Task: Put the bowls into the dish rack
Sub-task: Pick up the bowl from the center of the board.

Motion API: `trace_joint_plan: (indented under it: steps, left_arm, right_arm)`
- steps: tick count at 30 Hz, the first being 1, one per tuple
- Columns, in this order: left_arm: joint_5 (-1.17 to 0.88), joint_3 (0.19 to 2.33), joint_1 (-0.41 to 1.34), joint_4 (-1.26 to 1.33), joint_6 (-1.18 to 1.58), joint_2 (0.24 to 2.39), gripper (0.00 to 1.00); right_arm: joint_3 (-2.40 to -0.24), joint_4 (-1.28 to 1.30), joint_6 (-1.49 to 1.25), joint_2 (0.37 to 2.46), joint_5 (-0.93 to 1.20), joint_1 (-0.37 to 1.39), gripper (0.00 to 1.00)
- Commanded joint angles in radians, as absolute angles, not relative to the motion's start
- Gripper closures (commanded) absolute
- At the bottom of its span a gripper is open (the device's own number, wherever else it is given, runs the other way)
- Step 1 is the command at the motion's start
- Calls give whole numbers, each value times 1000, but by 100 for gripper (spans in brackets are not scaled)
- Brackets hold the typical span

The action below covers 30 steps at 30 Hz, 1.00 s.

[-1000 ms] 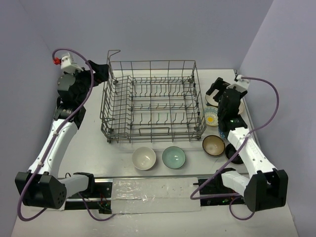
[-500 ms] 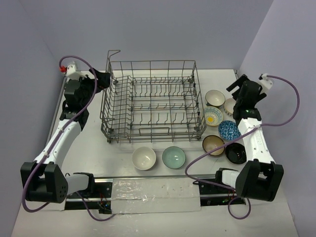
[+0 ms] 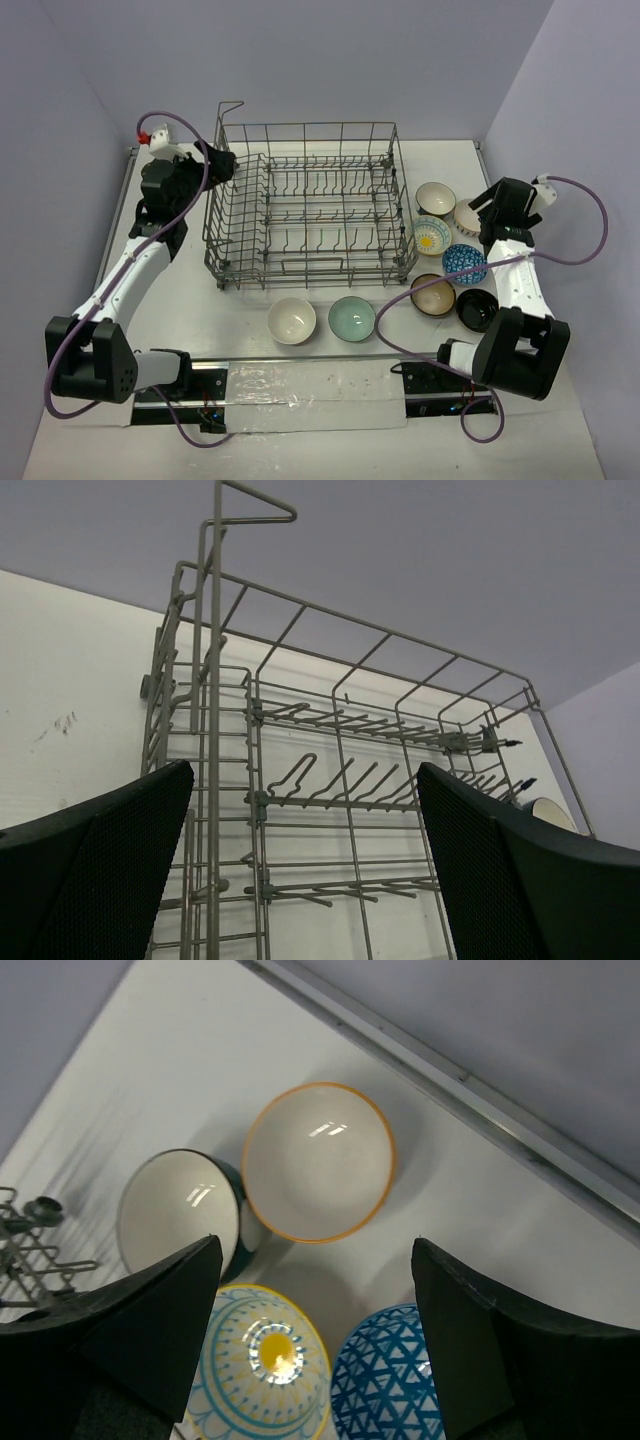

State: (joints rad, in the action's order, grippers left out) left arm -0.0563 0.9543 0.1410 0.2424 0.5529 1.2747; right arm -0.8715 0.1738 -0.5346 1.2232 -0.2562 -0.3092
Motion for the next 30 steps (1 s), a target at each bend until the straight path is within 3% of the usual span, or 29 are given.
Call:
trace_joint_plan:
  steps: [1, 12, 16, 30]
  left_arm:
    - [-77, 994, 163, 267, 500, 1266, 1]
    - [-52, 999, 251, 270, 456, 1298, 1]
    - [-8, 1002, 288, 253, 425, 1286, 1]
    - [144, 957, 452, 261, 328, 1230, 1]
  right_arm:
    - [-850, 181, -563, 1239, -253, -348, 18]
    - [-808, 140, -580, 1348, -206, -390, 26]
    - [-827, 130, -589, 1420, -190, -393, 34]
    - [-842, 109, -600, 1494, -153, -434, 38]
